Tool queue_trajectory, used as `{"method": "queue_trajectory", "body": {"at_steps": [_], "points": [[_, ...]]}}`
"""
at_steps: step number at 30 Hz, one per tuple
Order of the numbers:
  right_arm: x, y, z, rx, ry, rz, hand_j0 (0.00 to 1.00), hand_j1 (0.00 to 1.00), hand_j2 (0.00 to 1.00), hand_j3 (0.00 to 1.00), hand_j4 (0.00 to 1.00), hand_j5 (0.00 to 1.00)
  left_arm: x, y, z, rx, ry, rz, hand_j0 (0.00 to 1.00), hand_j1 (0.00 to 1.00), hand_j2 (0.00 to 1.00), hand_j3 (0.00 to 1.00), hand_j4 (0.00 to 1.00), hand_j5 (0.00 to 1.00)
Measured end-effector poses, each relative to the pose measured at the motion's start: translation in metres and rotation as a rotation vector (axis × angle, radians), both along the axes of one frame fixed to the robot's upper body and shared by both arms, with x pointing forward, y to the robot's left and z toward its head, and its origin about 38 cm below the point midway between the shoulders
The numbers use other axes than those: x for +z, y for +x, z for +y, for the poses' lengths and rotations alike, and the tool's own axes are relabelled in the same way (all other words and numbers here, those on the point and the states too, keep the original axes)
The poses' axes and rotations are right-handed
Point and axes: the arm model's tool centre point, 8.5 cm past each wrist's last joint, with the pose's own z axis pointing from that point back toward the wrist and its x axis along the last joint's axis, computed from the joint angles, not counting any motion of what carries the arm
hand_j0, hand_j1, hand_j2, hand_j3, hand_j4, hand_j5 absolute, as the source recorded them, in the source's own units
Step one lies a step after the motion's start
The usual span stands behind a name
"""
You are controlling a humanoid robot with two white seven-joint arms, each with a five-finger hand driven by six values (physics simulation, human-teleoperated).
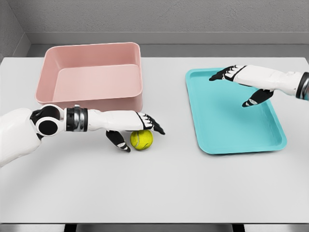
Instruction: Put the tennis from the blue tray into the pink basket with both arms
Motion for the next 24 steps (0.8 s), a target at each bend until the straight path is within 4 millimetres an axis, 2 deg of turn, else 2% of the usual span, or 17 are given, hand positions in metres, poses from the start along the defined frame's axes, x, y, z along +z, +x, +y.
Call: {"method": "queue_trajectory", "body": {"at_steps": [3, 17, 24], "points": [[-0.0007, -0.0002, 0.0, 0.0, 0.0, 0.002, 1.0, 1.0, 1.0, 1.0, 1.0, 1.0, -0.0004, 0.0002, 0.0004, 0.001, 0.001, 0.001, 0.81, 0.81, 0.81, 0.81, 0.81, 0.81], [-0.0009, -0.0001, -0.0001, -0.001, 0.0, 0.002, 1.0, 1.0, 1.0, 1.0, 1.0, 1.0, -0.0041, -0.0009, 0.0001, -0.005, 0.014, 0.008, 0.81, 0.81, 0.81, 0.81, 0.81, 0.81], [-0.0014, 0.0003, 0.0023, 0.003, 0.006, 0.002, 1.0, 1.0, 1.0, 1.0, 1.0, 1.0, -0.0064, -0.0023, -0.0002, -0.008, 0.019, 0.013, 0.7, 0.7, 0.7, 0.7, 0.7, 0.7]]}}
